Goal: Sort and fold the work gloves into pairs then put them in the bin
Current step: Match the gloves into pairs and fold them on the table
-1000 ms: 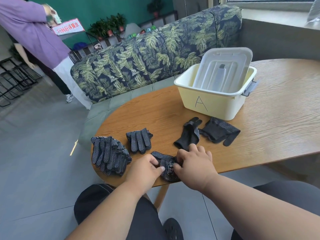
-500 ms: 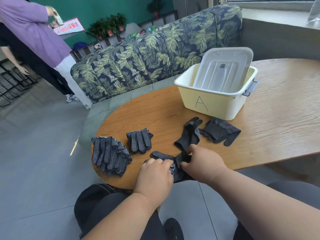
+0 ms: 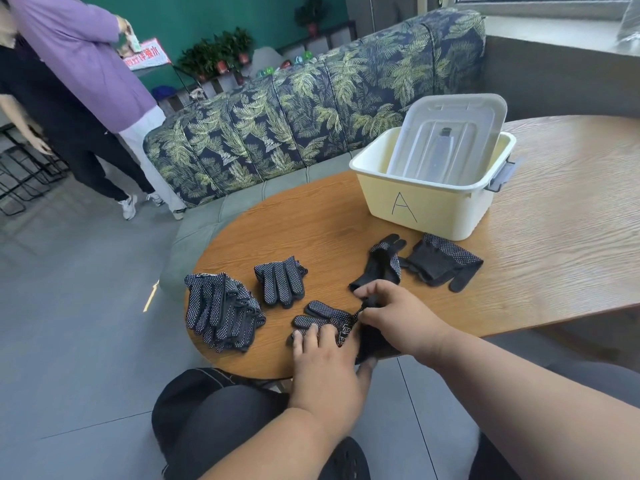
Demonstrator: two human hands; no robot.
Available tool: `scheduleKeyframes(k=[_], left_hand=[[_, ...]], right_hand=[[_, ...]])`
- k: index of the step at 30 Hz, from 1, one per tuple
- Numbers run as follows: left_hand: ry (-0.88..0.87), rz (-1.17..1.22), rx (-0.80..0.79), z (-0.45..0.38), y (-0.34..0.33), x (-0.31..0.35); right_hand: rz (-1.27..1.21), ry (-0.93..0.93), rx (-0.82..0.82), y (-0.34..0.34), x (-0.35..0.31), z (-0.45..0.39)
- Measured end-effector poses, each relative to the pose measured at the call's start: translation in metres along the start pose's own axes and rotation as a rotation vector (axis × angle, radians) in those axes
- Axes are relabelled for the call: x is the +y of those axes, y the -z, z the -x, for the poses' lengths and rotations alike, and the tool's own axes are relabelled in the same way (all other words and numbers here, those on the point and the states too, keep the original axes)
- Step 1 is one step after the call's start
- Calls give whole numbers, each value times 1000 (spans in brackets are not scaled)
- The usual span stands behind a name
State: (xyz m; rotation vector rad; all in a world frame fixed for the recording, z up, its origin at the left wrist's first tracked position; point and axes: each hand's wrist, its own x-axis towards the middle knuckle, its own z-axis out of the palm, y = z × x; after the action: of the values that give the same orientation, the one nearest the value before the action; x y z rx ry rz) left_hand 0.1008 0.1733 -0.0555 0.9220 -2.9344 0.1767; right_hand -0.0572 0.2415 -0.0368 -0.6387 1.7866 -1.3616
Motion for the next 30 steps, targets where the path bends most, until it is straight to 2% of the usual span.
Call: scheduleKeyframes(k=[4, 8, 12, 14, 17, 21, 25, 27, 30], left_hand=[[59, 279, -48, -3, 8, -8], [179, 759, 10, 2, 3, -19], [403, 971, 39, -6, -2, -27], [467, 937, 14, -13, -2, -31], [520, 733, 20, -23, -6, -38], [571, 768, 73, -30, -4, -41], [296, 512, 243, -22, 8, -43], [164, 379, 180, -18, 12, -43], [68, 238, -23, -13, 16, -41]], right_hand=[[-213, 53, -90, 0, -6, 2], [-340, 127, -126, 4, -15, 7], [-73, 217, -19, 1, -6, 2], [164, 307, 15, -1, 2, -1], [494, 368, -18, 0, 8, -1], [744, 394, -79, -4, 15, -1], [816, 437, -36, -7, 19, -5], [826, 448, -24, -9, 20, -7], [811, 466, 21, -11, 24, -9]])
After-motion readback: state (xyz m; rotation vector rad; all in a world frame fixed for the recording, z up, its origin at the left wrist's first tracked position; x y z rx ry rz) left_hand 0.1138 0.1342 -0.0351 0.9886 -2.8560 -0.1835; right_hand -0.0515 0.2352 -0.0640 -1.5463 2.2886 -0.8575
